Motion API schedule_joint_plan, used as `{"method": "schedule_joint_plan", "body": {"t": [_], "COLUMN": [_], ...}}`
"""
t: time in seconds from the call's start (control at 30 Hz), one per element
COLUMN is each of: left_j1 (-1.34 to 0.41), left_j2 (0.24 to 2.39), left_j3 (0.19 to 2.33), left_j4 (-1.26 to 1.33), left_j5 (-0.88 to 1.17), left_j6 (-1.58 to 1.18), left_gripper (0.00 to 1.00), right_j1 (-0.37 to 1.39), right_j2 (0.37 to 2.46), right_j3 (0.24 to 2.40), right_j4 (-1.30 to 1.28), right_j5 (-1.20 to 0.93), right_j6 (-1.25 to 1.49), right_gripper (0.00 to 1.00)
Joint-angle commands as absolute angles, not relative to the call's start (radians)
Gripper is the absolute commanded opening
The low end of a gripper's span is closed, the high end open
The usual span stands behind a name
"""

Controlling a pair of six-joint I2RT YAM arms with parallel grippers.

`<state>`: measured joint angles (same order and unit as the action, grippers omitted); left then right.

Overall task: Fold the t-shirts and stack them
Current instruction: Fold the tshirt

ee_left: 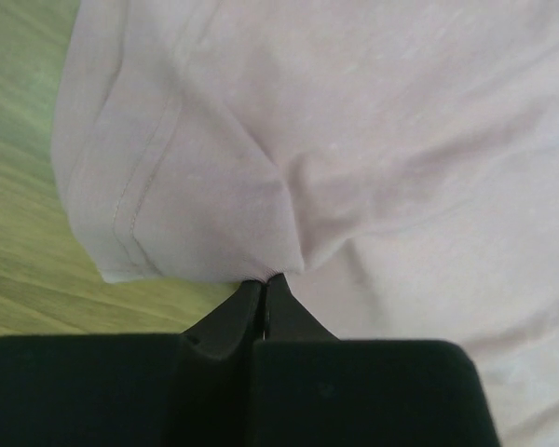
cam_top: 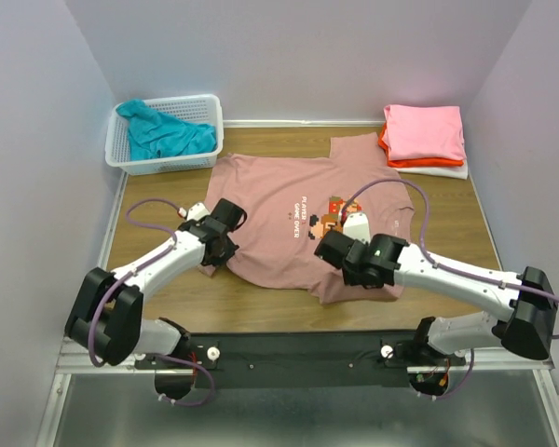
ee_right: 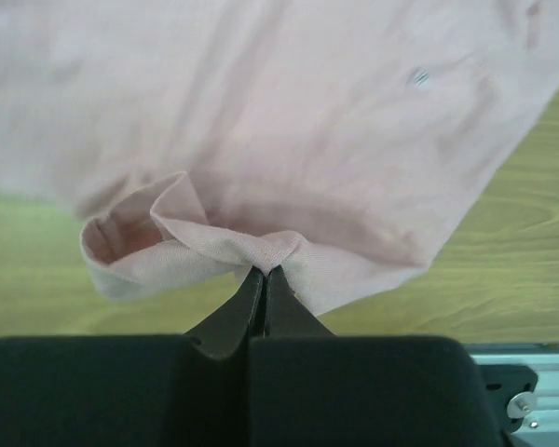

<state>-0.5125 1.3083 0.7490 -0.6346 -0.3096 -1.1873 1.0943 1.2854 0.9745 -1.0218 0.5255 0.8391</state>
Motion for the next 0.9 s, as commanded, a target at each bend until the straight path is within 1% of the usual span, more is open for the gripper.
{"method": "schedule_joint_plan", "body": {"t": [0.0,0.23,0.43,0.87], "left_j1": [-0.512,-0.493,-0.456,-0.417], "left_j2": [1.374,1.460,1.506,1.624], "left_j3": [0.847,0.962,1.041,1.200], "left_j4": [-0.683,-0.732,-0.738,-0.704], "left_j5": [-0.399,-0.449,-0.477,-0.462], "left_j6": [-1.140,-1.078,-1.020,-0.882], "left_gripper": [0.00,0.00,0.00,0.00], "right_j1": [1.003,0.876,0.789,0.684], "right_j2": [1.293,1.341,1.356,1.404], "right_j3": [1.034,1.114,1.152,1.238], "right_j4": [-1.013,-0.956,-0.878,-0.729], "right_j5": [0.630,0.724,0.732,0.723], "right_j6": [0.758,0.663,0.580,0.381], "right_gripper": [0.00,0.01,0.00,0.00]}}
